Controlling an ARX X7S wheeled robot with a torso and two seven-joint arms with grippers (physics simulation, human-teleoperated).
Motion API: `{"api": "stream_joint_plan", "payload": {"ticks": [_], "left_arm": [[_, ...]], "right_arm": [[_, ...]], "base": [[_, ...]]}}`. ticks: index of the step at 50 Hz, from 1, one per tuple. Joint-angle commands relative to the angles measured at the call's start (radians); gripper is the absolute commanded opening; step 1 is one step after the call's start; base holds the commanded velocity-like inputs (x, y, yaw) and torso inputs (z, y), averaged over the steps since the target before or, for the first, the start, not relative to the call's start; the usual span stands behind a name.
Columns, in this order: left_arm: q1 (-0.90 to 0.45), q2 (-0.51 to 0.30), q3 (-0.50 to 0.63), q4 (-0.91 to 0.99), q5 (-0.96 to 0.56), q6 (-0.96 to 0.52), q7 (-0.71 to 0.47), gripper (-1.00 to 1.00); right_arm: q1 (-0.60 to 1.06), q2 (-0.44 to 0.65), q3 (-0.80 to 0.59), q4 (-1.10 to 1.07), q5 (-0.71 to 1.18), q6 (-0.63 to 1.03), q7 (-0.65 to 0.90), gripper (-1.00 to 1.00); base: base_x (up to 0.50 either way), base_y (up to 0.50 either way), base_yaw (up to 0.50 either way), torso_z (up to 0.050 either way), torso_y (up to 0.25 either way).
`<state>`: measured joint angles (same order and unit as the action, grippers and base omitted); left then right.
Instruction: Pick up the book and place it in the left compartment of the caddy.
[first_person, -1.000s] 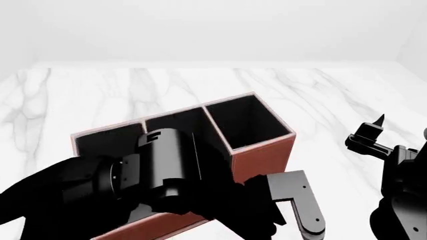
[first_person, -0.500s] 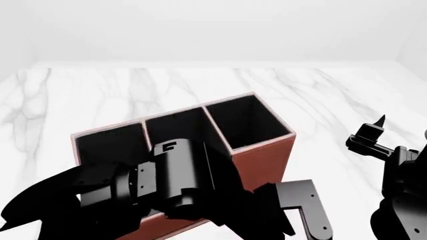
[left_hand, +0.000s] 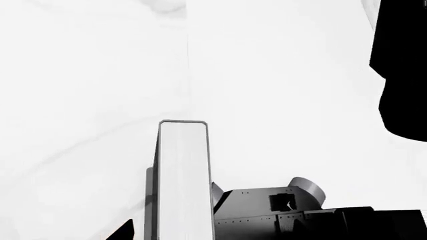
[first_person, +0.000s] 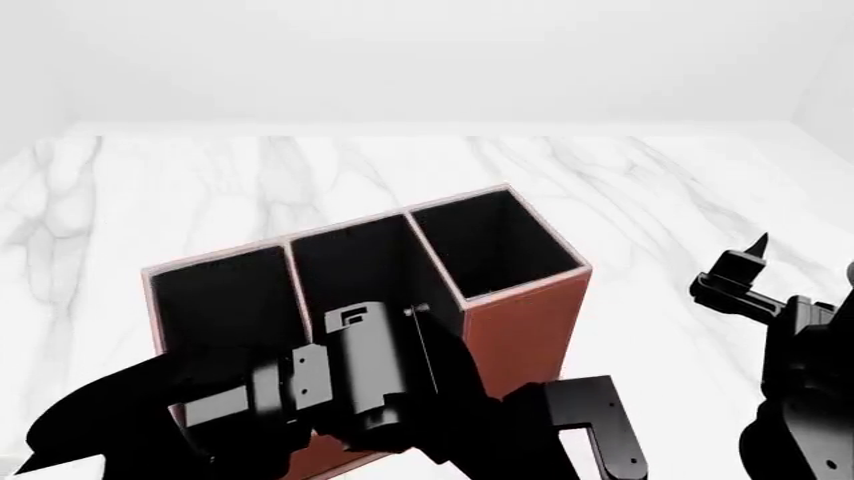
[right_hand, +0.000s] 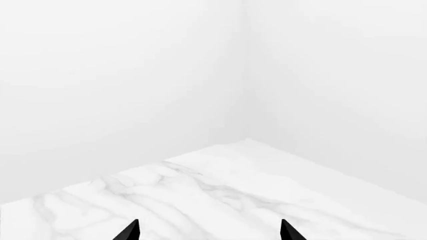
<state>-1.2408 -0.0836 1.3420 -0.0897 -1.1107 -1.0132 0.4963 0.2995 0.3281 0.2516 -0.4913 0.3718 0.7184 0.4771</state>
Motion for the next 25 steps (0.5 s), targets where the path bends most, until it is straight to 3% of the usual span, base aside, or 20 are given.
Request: {"api": "stream_joint_plan", "payload": {"ticks": [1, 25], "left_arm": [[0.033, 0.008, 0.035, -0.045, 0.014, 0.012, 0.023, 1.0], [0.076, 0.013, 0.067, -0.084, 0.024, 0.031, 0.032, 1.0]], "right_arm": [[-0.003, -0.002, -0.001, 0.003, 0.004, -0.009, 0.0, 1.0], [-0.013, -0.002, -0.003, 0.013, 0.007, -0.026, 0.001, 1.0]], "base": [[0.0, 0.0, 0.0, 0.0, 0.0], [0.0, 0.0, 0.0, 0.0, 0.0]]}}
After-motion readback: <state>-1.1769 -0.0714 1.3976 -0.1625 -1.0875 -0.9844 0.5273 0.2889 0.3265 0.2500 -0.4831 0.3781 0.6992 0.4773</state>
